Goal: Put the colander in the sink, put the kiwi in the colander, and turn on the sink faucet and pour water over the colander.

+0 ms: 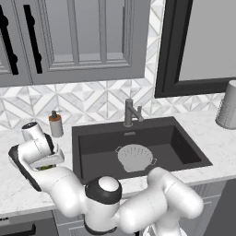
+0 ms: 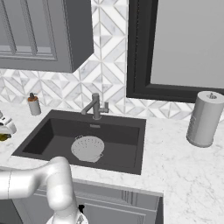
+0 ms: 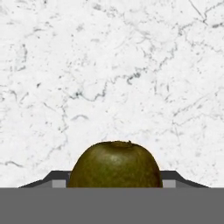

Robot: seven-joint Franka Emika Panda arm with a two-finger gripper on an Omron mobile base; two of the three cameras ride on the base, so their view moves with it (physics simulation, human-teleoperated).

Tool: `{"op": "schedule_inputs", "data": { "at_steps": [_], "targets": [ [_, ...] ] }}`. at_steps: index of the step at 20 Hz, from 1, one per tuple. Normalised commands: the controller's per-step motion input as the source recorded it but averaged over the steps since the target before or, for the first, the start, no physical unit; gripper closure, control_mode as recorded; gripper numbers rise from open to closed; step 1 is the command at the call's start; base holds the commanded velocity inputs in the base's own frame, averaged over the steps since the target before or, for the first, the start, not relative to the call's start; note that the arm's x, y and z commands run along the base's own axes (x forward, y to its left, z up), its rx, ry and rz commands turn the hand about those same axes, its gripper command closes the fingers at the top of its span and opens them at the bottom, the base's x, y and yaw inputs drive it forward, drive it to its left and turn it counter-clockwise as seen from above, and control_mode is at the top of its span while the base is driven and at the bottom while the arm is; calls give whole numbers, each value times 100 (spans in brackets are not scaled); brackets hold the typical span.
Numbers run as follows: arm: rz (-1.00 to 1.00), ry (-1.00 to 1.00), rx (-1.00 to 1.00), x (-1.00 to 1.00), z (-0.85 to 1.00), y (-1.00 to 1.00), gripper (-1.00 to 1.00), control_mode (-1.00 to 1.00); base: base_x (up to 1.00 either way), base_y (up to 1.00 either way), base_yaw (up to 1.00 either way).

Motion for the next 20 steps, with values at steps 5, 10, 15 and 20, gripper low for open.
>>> {"op": "schedule_inputs", "data": {
  "at_steps": [5, 10, 15, 20],
  "targets": [
    [1, 1, 0, 1, 0, -4, 100, -100, 0, 0, 0],
    [2, 0, 0, 0, 43, -30, 100, -100, 0, 0, 0],
    [-1, 0, 0, -5, 24, -69, 100, -100, 0, 0, 0],
    [-9, -1, 0, -4, 0, -100, 100, -100, 0, 0, 0]
  ]
}}
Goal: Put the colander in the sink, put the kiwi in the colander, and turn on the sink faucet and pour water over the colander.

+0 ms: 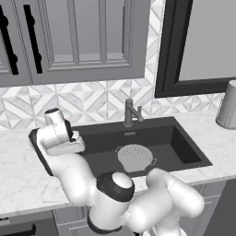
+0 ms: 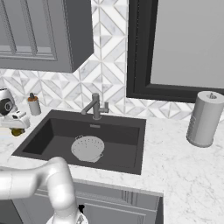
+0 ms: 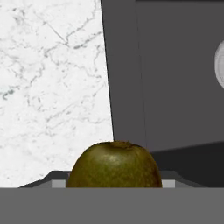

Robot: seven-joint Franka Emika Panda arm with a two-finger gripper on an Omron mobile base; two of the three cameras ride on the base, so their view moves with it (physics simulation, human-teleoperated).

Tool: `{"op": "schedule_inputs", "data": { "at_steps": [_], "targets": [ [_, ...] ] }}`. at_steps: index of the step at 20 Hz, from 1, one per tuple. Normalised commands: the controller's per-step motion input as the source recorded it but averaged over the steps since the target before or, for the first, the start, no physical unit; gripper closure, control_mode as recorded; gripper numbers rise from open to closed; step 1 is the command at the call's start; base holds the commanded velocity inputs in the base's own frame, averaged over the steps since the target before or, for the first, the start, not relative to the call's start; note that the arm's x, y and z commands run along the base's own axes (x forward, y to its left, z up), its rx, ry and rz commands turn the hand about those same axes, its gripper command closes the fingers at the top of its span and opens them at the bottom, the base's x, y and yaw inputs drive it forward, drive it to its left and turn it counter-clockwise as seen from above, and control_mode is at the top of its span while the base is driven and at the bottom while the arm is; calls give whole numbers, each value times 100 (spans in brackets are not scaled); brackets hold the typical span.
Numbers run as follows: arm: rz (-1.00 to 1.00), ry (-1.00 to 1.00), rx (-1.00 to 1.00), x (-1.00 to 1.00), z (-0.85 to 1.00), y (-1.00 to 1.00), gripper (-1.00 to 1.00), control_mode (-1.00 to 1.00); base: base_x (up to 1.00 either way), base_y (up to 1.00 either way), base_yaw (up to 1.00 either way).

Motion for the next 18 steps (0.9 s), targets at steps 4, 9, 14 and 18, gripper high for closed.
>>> {"op": "schedule_inputs", "data": {
  "at_steps": [4, 9, 14, 18],
  "targets": [
    [-7, 0, 2, -3, 0, -100, 100, -100, 0, 0, 0],
    [-5, 0, 5, -6, 0, -100, 100, -100, 0, 0, 0],
    [-2, -2, 4, -9, -7, -100, 100, -100, 0, 0, 0],
    [-2, 0, 3, 0, -7, -100, 100, -100, 0, 0, 0]
  ]
}}
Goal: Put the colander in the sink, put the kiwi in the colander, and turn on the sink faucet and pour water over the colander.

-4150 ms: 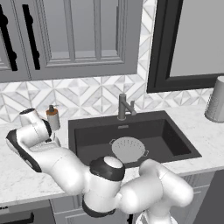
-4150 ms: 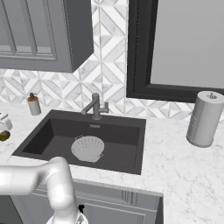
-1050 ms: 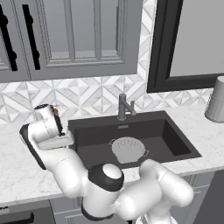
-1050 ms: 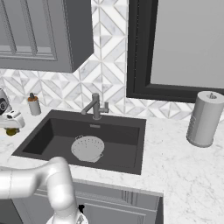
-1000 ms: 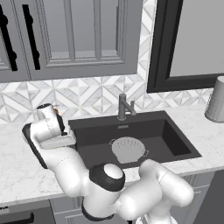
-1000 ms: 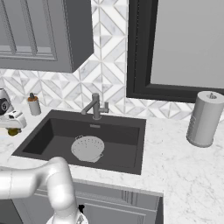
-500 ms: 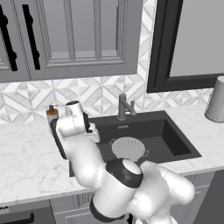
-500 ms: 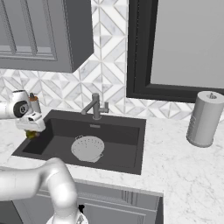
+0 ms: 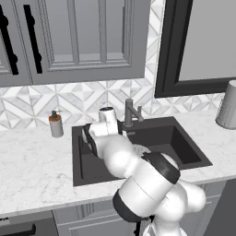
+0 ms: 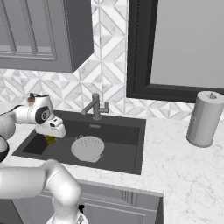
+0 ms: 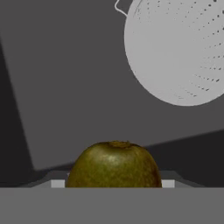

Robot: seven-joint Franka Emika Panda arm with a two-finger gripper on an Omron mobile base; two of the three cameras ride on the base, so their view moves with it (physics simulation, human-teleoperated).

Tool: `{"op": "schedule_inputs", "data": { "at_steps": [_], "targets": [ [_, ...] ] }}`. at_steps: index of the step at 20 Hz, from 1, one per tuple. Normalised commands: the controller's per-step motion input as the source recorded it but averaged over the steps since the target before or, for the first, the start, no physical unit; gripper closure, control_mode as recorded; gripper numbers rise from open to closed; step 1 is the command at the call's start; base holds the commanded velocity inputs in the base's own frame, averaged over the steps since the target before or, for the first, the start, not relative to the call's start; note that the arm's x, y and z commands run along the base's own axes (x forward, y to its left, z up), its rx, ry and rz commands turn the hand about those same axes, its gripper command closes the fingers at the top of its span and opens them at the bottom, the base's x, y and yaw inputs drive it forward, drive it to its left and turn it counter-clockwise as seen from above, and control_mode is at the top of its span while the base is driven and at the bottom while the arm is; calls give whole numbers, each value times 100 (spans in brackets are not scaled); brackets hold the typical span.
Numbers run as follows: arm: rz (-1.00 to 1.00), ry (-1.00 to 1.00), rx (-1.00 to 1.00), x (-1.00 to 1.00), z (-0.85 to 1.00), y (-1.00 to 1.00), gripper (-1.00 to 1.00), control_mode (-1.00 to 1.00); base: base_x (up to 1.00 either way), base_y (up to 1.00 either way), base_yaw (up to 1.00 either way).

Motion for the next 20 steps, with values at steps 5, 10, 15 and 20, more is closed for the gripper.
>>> {"op": "schedule_inputs", "data": {
  "at_steps": [5, 10, 15, 20],
  "targets": [
    [-1, 0, 0, 0, -8, -91, 100, -100, 0, 0, 0],
    [0, 0, 0, 0, -15, -44, 100, -100, 0, 0, 0],
    [0, -6, -2, 11, -38, -22, 100, -100, 0, 0, 0],
    [0, 0, 0, 28, -5, -17, 100, -100, 0, 0, 0]
  ]
}}
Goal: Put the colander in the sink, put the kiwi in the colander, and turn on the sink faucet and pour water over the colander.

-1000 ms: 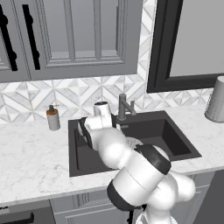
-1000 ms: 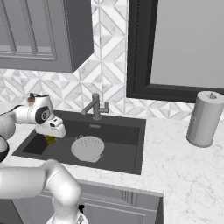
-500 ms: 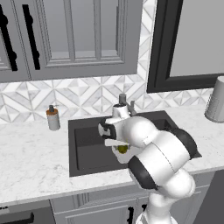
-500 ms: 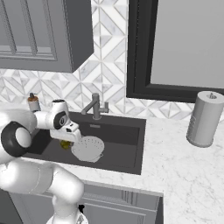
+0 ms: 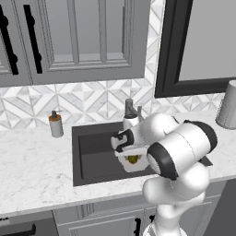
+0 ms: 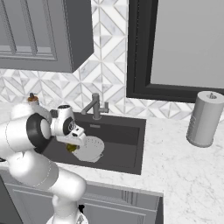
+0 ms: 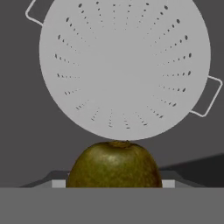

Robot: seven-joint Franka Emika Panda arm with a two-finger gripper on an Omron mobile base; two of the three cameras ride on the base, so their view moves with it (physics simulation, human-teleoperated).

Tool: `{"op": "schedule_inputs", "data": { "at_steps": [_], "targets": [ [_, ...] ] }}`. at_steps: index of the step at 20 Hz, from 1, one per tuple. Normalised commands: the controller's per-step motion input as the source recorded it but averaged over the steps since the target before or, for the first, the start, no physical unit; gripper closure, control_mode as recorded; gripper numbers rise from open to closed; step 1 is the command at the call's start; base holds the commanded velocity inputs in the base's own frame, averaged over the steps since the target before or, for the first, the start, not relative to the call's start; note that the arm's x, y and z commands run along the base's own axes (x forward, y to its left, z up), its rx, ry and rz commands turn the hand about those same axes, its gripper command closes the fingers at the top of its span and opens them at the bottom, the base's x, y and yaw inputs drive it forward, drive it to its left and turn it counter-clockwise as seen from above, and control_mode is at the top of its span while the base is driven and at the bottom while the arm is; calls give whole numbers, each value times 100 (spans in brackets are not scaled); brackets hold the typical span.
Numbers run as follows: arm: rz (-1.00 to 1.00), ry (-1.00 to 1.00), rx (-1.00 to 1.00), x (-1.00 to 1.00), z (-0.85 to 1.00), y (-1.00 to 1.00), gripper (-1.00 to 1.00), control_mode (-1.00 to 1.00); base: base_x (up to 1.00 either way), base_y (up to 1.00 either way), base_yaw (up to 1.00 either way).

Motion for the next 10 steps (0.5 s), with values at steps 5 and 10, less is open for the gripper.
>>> {"op": "schedule_inputs", "data": {
  "at_steps": [5, 10],
  "targets": [
    [0, 0, 0, 26, -16, -6, 100, -100, 0, 0, 0],
    [0, 0, 0, 4, -44, 0, 100, -100, 0, 0, 0]
  ]
}}
